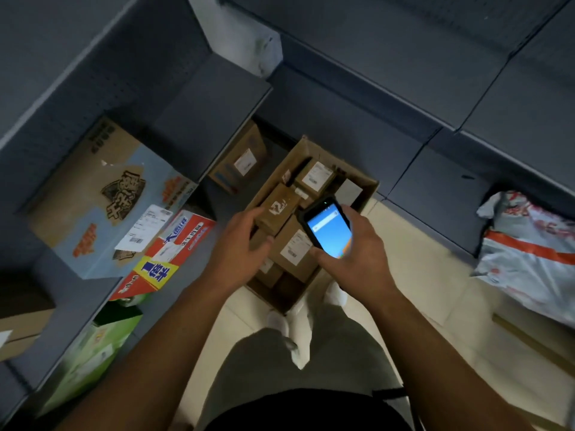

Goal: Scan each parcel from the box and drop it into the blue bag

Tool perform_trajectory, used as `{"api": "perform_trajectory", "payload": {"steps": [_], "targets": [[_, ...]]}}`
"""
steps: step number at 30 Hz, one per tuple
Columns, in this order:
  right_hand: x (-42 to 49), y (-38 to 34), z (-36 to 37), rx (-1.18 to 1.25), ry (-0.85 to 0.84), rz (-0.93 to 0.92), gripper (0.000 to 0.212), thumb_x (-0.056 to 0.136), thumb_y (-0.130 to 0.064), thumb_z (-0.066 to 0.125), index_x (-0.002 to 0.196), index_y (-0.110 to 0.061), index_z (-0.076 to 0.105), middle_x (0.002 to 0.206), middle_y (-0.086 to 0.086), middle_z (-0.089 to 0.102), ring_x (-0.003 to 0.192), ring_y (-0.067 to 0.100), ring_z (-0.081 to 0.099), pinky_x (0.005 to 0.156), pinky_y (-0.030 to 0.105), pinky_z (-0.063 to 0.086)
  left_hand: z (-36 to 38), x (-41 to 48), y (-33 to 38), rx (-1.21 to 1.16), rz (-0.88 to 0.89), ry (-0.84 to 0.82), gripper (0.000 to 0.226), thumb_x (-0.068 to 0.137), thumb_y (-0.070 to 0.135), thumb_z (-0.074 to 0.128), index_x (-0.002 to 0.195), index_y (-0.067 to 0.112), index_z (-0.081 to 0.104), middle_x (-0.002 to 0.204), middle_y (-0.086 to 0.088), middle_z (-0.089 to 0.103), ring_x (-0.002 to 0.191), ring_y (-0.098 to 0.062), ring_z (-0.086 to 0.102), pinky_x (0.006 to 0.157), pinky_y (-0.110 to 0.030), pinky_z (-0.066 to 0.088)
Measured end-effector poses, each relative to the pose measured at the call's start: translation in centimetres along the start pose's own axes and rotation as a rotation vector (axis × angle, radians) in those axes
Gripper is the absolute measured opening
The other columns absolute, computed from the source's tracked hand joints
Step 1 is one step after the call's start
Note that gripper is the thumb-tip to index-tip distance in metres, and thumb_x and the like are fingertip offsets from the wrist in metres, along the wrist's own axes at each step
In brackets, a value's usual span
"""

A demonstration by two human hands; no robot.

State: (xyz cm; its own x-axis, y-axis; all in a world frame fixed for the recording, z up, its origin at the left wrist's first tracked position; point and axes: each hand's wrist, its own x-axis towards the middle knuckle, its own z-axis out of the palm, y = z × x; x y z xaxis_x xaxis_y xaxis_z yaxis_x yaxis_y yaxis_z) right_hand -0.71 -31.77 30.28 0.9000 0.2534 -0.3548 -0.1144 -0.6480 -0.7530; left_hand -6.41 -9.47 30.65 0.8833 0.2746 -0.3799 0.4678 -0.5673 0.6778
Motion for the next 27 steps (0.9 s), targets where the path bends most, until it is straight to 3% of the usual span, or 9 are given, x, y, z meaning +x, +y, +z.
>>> {"api": "perform_trajectory", "payload": {"steps": [6, 10, 13, 16, 20, 25, 27], "targets": [[4.6, 2.1, 0.7, -0.012, -0.009, 0.042, 0.085, 0.069, -0.055, 0.081, 0.14, -0.036, 0.038, 0.137, -0.014, 0.048, 0.114, 0.004, 0.046, 0.09, 0.014, 0.037, 2.7, 5.1, -1.2, 0.053, 0.018, -0.048, 0.05, 0.095, 0.024, 0.071, 0.142, 0.027, 0.051, 0.137, 0.005, 0.056, 0.12, -0.014, 0.057, 0.093, -0.029, 0.05], [7.6, 5.2, 2.7, -0.04, 0.051, 0.071, 0.087, 0.069, -0.054, 0.082, 0.141, -0.035, 0.036, 0.138, -0.015, 0.046, 0.106, -0.004, 0.04, 0.078, 0.001, 0.029, 5.1, 10.6, -4.6, 0.098, 0.125, -0.108, 0.053, 0.094, 0.024, 0.071, 0.144, 0.028, 0.051, 0.144, 0.005, 0.051, 0.127, -0.011, 0.052, 0.097, -0.028, 0.048], [10.0, 8.0, 4.8, -0.06, 0.111, 0.092, 0.089, 0.068, -0.055, 0.082, 0.142, -0.037, 0.035, 0.139, -0.018, 0.045, 0.103, -0.01, 0.037, 0.069, -0.007, 0.025, 7.2, 15.4, -8.0, 0.139, 0.189, -0.129, 0.056, 0.092, 0.025, 0.072, 0.144, 0.029, 0.051, 0.147, 0.005, 0.047, 0.132, -0.012, 0.049, 0.103, -0.038, 0.05], [12.2, 10.7, 7.3, -0.082, 0.131, 0.084, 0.093, 0.067, -0.054, 0.083, 0.144, -0.036, 0.034, 0.143, -0.015, 0.045, 0.113, -0.008, 0.033, 0.075, -0.003, 0.022, 9.3, 19.3, -11.9, 0.182, 0.203, -0.122, 0.06, 0.09, 0.027, 0.072, 0.145, 0.031, 0.048, 0.153, 0.006, 0.039, 0.137, -0.016, 0.044, 0.105, -0.039, 0.048], [14.7, 13.8, 11.1, -0.126, 0.12, 0.072, 0.096, 0.066, -0.051, 0.085, 0.145, -0.034, 0.033, 0.143, -0.013, 0.045, 0.113, -0.005, 0.033, 0.075, 0.002, 0.023, 12.5, 23.1, -17.3, 0.284, 0.228, -0.123, 0.066, 0.09, 0.031, 0.07, 0.15, 0.032, 0.041, 0.158, 0.006, 0.033, 0.142, -0.015, 0.035, 0.103, -0.031, 0.037], [17.6, 17.6, 15.3, -0.161, 0.092, 0.07, 0.098, 0.065, -0.046, 0.087, 0.145, -0.036, 0.032, 0.143, -0.011, 0.045, 0.114, -0.001, 0.036, 0.076, 0.005, 0.023, 16.8, 27.6, -24.0, 0.398, 0.209, -0.199, 0.069, 0.093, 0.035, 0.068, 0.155, 0.028, 0.037, 0.16, 0.0, 0.034, 0.145, -0.024, 0.036, 0.111, -0.049, 0.043], [18.4, 19.4, 16.9, -0.17, 0.072, 0.085, 0.098, 0.064, -0.046, 0.087, 0.145, -0.036, 0.033, 0.144, -0.01, 0.046, 0.12, 0.006, 0.043, 0.081, 0.008, 0.025, 18.7, 29.2, -26.9, 0.46, 0.184, -0.206, 0.073, 0.092, 0.038, 0.07, 0.156, 0.025, 0.036, 0.159, -0.004, 0.036, 0.143, -0.028, 0.038, 0.11, -0.049, 0.043]]}}
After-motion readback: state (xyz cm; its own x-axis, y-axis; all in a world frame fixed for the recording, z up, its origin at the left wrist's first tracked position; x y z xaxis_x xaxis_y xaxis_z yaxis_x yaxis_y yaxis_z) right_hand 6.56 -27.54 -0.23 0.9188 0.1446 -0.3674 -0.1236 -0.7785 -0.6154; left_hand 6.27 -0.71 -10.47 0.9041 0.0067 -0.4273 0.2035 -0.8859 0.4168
